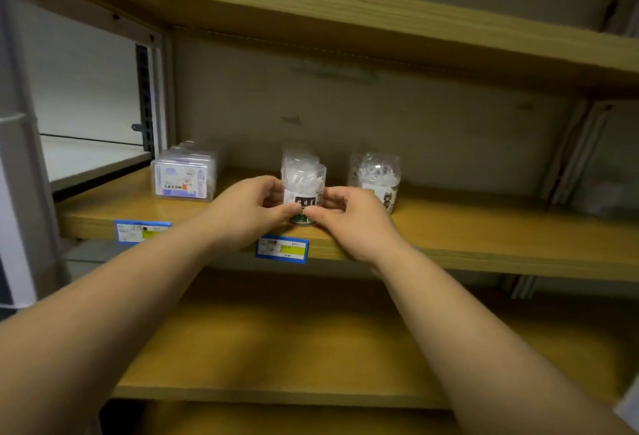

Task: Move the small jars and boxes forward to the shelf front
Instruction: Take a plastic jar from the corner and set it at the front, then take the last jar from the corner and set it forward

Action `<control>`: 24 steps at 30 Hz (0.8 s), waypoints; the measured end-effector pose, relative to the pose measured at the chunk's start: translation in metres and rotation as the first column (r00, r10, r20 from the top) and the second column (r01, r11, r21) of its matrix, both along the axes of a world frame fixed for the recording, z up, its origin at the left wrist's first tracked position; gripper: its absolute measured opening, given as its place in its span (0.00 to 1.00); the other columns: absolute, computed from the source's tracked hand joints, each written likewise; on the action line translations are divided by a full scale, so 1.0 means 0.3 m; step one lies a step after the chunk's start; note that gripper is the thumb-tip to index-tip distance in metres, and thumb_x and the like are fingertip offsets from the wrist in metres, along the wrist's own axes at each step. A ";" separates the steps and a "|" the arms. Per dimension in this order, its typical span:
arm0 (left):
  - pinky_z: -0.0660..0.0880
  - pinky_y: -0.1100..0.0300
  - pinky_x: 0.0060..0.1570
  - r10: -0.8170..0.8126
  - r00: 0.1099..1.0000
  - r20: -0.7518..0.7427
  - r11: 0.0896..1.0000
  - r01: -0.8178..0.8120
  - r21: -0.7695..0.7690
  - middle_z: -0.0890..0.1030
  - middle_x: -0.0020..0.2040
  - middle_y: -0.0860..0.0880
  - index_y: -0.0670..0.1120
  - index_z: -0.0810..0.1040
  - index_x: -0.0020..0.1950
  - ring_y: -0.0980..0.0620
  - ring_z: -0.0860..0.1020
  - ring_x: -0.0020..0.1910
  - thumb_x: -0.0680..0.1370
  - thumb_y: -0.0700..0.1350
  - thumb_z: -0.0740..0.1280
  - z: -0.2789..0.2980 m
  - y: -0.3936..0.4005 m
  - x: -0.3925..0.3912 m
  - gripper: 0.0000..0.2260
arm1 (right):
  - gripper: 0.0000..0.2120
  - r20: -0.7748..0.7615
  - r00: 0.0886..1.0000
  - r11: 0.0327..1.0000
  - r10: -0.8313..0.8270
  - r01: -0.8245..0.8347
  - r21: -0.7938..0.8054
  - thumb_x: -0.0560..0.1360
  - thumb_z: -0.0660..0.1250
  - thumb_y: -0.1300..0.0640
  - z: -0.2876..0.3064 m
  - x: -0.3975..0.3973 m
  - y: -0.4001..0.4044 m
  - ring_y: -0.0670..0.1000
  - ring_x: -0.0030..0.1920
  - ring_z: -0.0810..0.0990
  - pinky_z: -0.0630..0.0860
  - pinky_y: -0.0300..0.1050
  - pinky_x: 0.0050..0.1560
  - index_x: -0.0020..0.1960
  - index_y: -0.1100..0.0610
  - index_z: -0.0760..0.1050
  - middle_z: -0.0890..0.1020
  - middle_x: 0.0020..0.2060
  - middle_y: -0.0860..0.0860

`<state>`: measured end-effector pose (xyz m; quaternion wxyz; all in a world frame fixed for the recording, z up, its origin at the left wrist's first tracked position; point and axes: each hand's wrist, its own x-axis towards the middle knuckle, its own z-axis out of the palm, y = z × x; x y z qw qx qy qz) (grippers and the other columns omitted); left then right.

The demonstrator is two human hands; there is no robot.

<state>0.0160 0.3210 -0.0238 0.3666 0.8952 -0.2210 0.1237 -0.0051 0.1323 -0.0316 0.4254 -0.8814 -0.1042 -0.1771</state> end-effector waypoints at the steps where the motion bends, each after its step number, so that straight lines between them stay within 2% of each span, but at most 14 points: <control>1: 0.79 0.57 0.57 -0.012 1.000 -0.015 1.000 0.012 -0.001 0.82 0.57 0.56 0.50 0.76 0.66 0.58 0.80 0.56 0.76 0.54 0.71 -0.001 -0.002 0.002 0.20 | 0.18 -0.004 1.000 1.000 -0.009 0.009 -0.004 0.75 0.73 0.49 -0.001 0.000 0.000 0.38 0.53 0.82 0.79 0.46 0.60 0.64 0.49 0.80 0.85 0.54 0.41; 4: 0.76 0.62 0.54 -0.020 1.000 -0.020 0.996 0.019 -0.090 0.81 0.56 0.55 0.48 0.74 0.68 0.58 0.80 0.54 0.74 0.54 0.73 -0.011 -0.011 0.008 0.24 | 0.26 0.013 0.999 0.999 -0.036 0.036 -0.007 0.73 0.73 0.45 -0.010 0.002 0.003 0.40 0.57 0.82 0.78 0.47 0.62 0.69 0.50 0.76 0.84 0.59 0.43; 7: 0.72 0.58 0.50 0.095 0.989 0.110 0.973 -0.070 -0.219 0.79 0.55 0.49 0.46 0.73 0.64 0.52 0.78 0.53 0.75 0.53 0.73 -0.033 -0.021 -0.010 0.22 | 0.34 0.019 0.997 0.994 -0.081 0.079 0.081 0.73 0.73 0.45 0.000 -0.037 0.001 0.45 0.60 0.81 0.77 0.50 0.63 0.75 0.54 0.68 0.80 0.65 0.47; 9: 0.73 0.58 0.45 0.162 0.946 0.280 0.957 -0.082 -0.277 0.77 0.50 0.47 0.51 0.74 0.56 0.49 0.76 0.46 0.76 0.49 0.72 -0.051 -0.019 -0.027 0.12 | 0.31 0.043 0.995 0.984 -0.085 0.077 0.159 0.76 0.72 0.50 0.011 -0.090 -0.022 0.45 0.56 0.80 0.78 0.49 0.62 0.76 0.56 0.67 0.79 0.64 0.48; 10: 0.72 0.60 0.40 0.179 0.922 0.343 0.948 -0.069 -0.309 0.76 0.47 0.47 0.55 0.72 0.51 0.49 0.75 0.42 0.77 0.47 0.72 -0.063 -0.012 -0.039 0.09 | 0.29 0.065 0.994 0.979 -0.090 0.076 0.188 0.77 0.70 0.52 0.011 -0.117 -0.045 0.44 0.54 0.80 0.78 0.46 0.62 0.75 0.56 0.68 0.79 0.63 0.48; 12: 0.70 0.59 0.36 0.215 0.884 0.415 0.927 -0.051 -0.372 0.75 0.42 0.48 0.55 0.71 0.45 0.47 0.74 0.39 0.78 0.48 0.71 -0.082 -0.001 -0.064 0.09 | 0.25 0.118 0.983 0.972 -0.142 0.116 0.203 0.78 0.69 0.53 0.010 -0.170 -0.125 0.44 0.56 0.80 0.76 0.41 0.62 0.74 0.56 0.70 0.79 0.62 0.48; 14: 0.70 0.55 0.39 0.232 0.834 0.501 0.932 -0.043 -0.359 0.73 0.41 0.48 0.52 0.69 0.44 0.44 0.73 0.40 0.78 0.50 0.67 -0.071 -0.040 -0.114 0.08 | 0.24 0.167 0.961 0.958 -0.220 0.181 0.222 0.79 0.67 0.53 0.017 -0.214 -0.243 0.42 0.57 0.79 0.75 0.37 0.60 0.73 0.55 0.70 0.79 0.61 0.46; 17: 0.69 0.54 0.40 0.046 0.760 0.648 0.980 0.090 -0.176 0.72 0.40 0.49 0.53 0.71 0.44 0.47 0.71 0.39 0.77 0.50 0.63 -0.019 -0.235 -0.214 0.04 | 0.22 0.153 0.931 0.915 -0.331 0.278 0.293 0.80 0.65 0.55 0.035 -0.264 -0.469 0.40 0.56 0.78 0.70 0.26 0.51 0.74 0.55 0.70 0.78 0.60 0.44; 19: 0.71 0.59 0.41 -0.120 0.787 0.606 0.983 0.181 -0.041 0.75 0.42 0.52 0.50 0.75 0.47 0.55 0.73 0.41 0.77 0.52 0.62 0.010 -0.431 -0.260 0.07 | 0.22 0.109 0.916 0.893 -0.387 0.343 0.292 0.81 0.64 0.55 0.046 -0.295 -0.644 0.41 0.58 0.77 0.69 0.29 0.54 0.75 0.54 0.69 0.78 0.63 0.45; 21: 0.74 0.67 0.43 -0.260 0.858 0.444 0.962 0.271 0.041 0.77 0.49 0.57 0.53 0.76 0.54 0.61 0.76 0.48 0.79 0.51 0.66 0.021 -0.648 -0.289 0.06 | 0.23 0.067 0.902 0.880 -0.426 0.396 0.263 0.81 0.63 0.55 0.059 -0.320 -0.825 0.44 0.63 0.76 0.70 0.35 0.59 0.75 0.54 0.67 0.78 0.66 0.46; 24: 0.77 0.64 0.53 -0.341 0.903 0.262 0.939 0.315 0.137 0.77 0.56 0.60 0.56 0.75 0.63 0.62 0.77 0.54 0.79 0.51 0.67 0.028 -0.979 -0.299 0.12 | 0.26 -0.027 0.881 0.870 -0.472 0.471 0.148 0.81 0.62 0.54 0.060 -0.319 -1.062 0.50 0.68 0.74 0.70 0.43 0.65 0.77 0.55 0.64 0.75 0.70 0.49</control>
